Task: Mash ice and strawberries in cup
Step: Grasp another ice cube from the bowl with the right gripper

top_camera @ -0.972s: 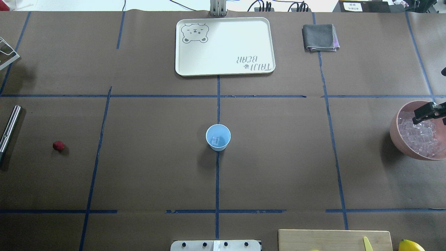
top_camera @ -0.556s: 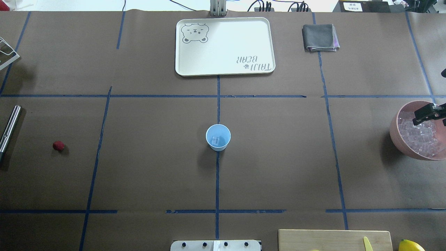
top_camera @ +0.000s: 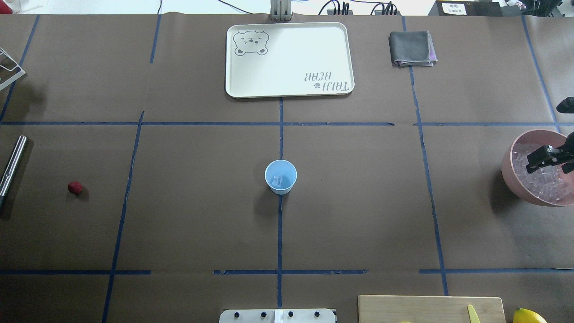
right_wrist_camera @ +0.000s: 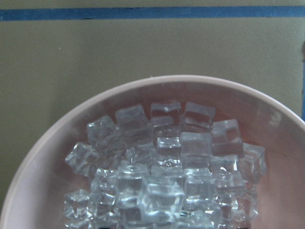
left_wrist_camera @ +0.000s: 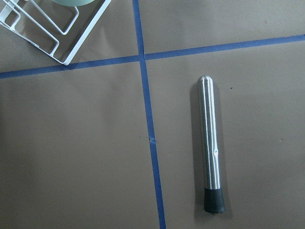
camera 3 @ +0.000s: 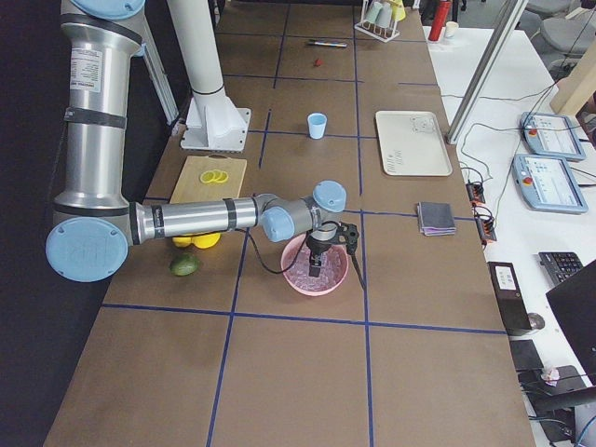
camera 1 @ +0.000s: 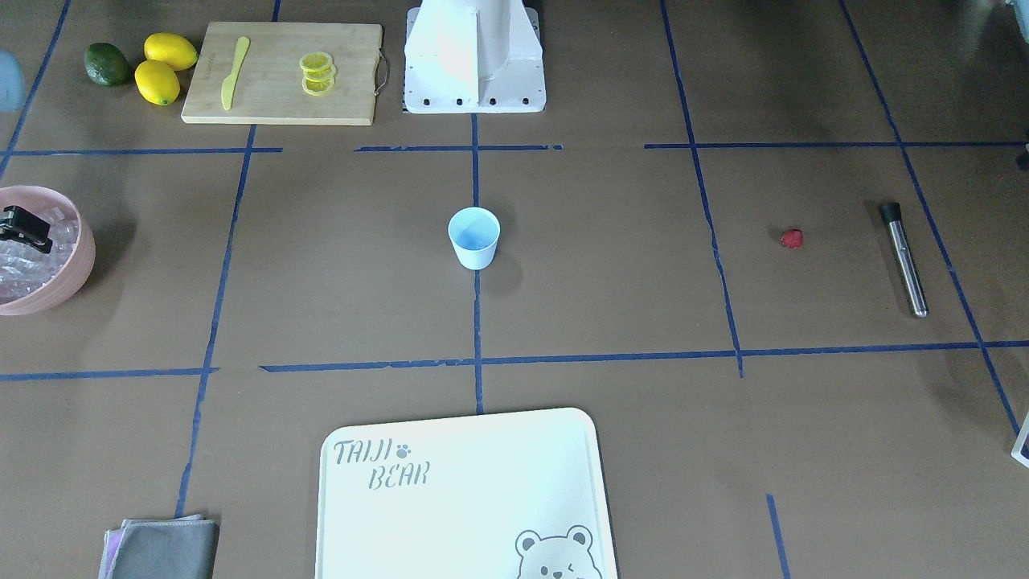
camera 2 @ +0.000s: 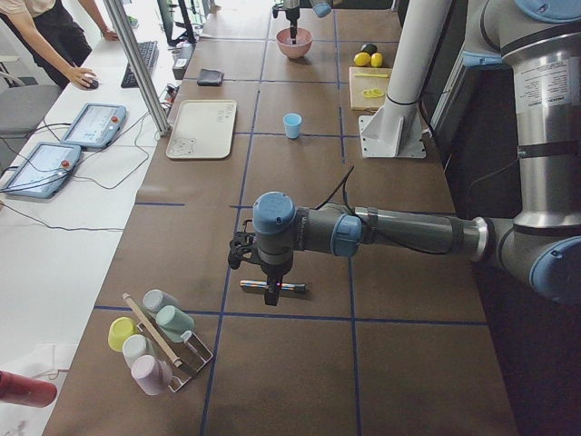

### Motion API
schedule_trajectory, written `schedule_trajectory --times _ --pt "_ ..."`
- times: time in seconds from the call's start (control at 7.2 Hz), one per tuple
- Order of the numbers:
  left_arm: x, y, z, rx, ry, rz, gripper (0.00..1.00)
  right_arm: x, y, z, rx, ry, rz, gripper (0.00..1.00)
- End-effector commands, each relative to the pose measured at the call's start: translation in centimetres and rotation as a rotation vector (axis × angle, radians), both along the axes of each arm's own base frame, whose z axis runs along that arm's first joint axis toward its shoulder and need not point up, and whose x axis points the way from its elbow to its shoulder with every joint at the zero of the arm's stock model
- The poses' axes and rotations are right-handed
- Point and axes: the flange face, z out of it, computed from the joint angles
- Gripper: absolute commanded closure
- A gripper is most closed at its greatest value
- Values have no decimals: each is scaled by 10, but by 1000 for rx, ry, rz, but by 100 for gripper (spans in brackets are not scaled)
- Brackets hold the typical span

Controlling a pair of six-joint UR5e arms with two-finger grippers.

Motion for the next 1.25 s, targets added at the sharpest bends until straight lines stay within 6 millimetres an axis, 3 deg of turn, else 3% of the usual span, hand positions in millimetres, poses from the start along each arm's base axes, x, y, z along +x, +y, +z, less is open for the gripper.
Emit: schedule_trajectory --times 0.0,0.42,0.69,1.11 --pt "0 0 0 0 0 0 0 1 0 3 -5 6 3 36" --pt "0 0 0 0 0 0 0 1 2 5 -4 7 -1 96" --pt "0 0 0 0 0 0 0 4 5 -10 18 -8 4 100" --pt "0 0 -1 2 0 0 0 8 19 -82 93 -75 28 100"
